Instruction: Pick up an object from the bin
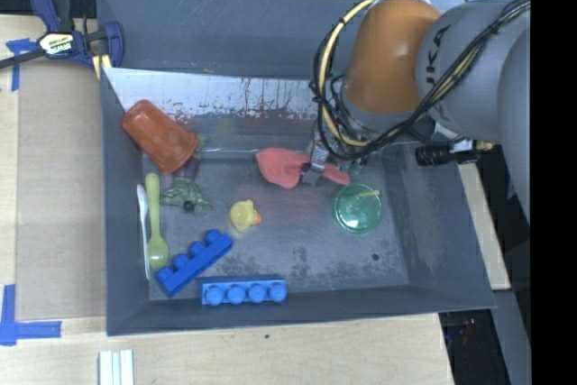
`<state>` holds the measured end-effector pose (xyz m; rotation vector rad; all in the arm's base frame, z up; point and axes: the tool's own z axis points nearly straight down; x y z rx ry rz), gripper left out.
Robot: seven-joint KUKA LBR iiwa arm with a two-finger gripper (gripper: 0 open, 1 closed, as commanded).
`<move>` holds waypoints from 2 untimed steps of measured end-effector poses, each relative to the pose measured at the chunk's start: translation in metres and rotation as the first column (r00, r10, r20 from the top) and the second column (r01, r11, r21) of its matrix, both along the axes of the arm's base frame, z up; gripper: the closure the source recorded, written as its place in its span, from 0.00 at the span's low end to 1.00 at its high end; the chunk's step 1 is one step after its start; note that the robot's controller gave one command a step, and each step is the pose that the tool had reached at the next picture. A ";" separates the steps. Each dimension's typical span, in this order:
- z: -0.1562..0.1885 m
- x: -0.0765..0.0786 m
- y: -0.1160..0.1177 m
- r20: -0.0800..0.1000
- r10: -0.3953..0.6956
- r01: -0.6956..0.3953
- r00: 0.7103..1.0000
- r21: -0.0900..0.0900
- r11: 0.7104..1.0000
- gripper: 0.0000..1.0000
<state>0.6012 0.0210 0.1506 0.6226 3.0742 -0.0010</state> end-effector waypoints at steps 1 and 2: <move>0.075 -0.009 -0.021 -0.002 -0.020 0.020 1.000 0.000 1.000 1.00; 0.121 -0.011 -0.020 0.000 -0.005 0.005 1.000 -0.001 1.000 1.00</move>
Offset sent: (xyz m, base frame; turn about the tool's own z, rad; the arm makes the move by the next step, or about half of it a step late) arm -0.0244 -0.0028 0.4274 -0.1029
